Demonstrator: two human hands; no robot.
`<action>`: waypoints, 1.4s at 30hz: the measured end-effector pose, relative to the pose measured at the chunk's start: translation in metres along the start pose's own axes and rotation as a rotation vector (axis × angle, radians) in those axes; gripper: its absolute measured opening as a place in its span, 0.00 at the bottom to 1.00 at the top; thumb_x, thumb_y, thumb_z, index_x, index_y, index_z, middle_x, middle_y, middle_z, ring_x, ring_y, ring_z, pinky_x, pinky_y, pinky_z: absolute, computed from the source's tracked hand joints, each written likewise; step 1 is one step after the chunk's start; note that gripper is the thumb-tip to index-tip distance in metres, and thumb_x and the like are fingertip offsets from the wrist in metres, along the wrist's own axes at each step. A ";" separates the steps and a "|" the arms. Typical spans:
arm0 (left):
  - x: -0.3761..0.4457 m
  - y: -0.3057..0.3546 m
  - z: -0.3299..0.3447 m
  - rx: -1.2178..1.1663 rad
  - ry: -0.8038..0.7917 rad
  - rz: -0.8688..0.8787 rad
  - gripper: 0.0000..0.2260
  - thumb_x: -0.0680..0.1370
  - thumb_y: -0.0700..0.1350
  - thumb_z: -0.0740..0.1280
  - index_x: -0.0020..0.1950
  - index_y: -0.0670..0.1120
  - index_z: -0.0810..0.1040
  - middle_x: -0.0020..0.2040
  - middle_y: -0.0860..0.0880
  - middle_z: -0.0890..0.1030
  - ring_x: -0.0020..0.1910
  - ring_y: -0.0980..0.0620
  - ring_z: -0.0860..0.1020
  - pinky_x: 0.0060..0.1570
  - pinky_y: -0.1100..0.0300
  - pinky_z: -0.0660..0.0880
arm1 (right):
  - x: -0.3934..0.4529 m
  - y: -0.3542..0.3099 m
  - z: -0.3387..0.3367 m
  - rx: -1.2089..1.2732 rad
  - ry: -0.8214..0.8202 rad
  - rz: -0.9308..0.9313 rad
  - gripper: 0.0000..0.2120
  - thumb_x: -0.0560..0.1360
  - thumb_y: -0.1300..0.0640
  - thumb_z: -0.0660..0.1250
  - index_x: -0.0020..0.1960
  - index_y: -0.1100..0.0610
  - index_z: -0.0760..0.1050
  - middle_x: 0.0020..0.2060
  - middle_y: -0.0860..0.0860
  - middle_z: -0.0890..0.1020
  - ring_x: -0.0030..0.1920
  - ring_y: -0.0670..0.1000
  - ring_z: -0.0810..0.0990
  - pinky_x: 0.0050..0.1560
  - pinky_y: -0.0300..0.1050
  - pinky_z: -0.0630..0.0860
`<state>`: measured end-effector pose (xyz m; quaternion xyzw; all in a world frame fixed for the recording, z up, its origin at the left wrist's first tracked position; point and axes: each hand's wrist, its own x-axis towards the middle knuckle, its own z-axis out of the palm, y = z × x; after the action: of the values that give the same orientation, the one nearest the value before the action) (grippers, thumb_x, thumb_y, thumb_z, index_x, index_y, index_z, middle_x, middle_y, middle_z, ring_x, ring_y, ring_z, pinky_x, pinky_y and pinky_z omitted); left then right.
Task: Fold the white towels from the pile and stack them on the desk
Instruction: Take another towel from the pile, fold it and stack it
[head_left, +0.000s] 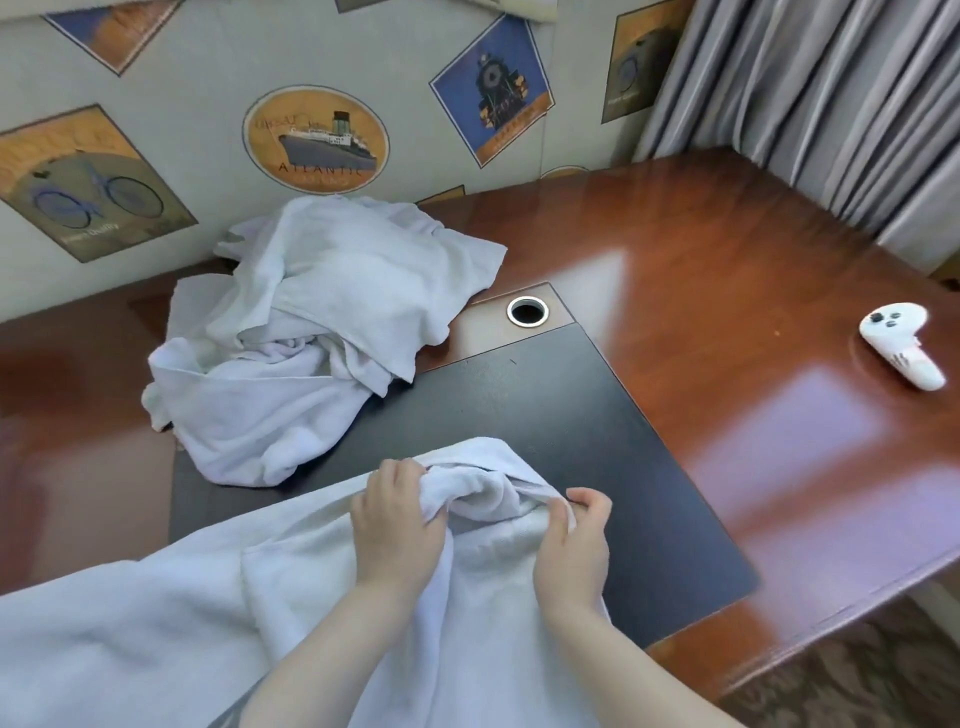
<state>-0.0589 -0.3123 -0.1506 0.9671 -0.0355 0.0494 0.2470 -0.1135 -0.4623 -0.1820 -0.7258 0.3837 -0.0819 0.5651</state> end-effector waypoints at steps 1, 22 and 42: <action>-0.002 0.001 0.000 0.007 0.009 0.065 0.09 0.68 0.43 0.73 0.42 0.43 0.75 0.41 0.47 0.74 0.42 0.42 0.76 0.39 0.51 0.70 | 0.003 -0.001 0.000 -0.034 -0.018 -0.019 0.05 0.81 0.54 0.58 0.55 0.45 0.66 0.40 0.40 0.78 0.42 0.40 0.76 0.38 0.37 0.68; -0.005 0.012 -0.006 -0.010 -0.537 0.208 0.09 0.76 0.56 0.67 0.44 0.52 0.79 0.45 0.55 0.82 0.42 0.55 0.77 0.42 0.60 0.70 | 0.041 -0.016 0.010 -0.724 -0.211 -0.430 0.06 0.76 0.61 0.58 0.48 0.50 0.68 0.47 0.47 0.75 0.41 0.60 0.76 0.38 0.48 0.64; 0.038 0.000 0.004 0.258 -0.114 -0.004 0.26 0.75 0.45 0.68 0.72 0.57 0.67 0.69 0.53 0.68 0.68 0.50 0.64 0.62 0.53 0.56 | 0.043 -0.045 0.026 -0.241 -0.066 -0.045 0.06 0.80 0.54 0.60 0.49 0.54 0.74 0.41 0.46 0.79 0.48 0.54 0.78 0.45 0.47 0.70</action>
<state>-0.0205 -0.3161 -0.1491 0.9921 -0.0411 -0.0020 0.1183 -0.0485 -0.4673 -0.1650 -0.7993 0.3556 -0.0238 0.4839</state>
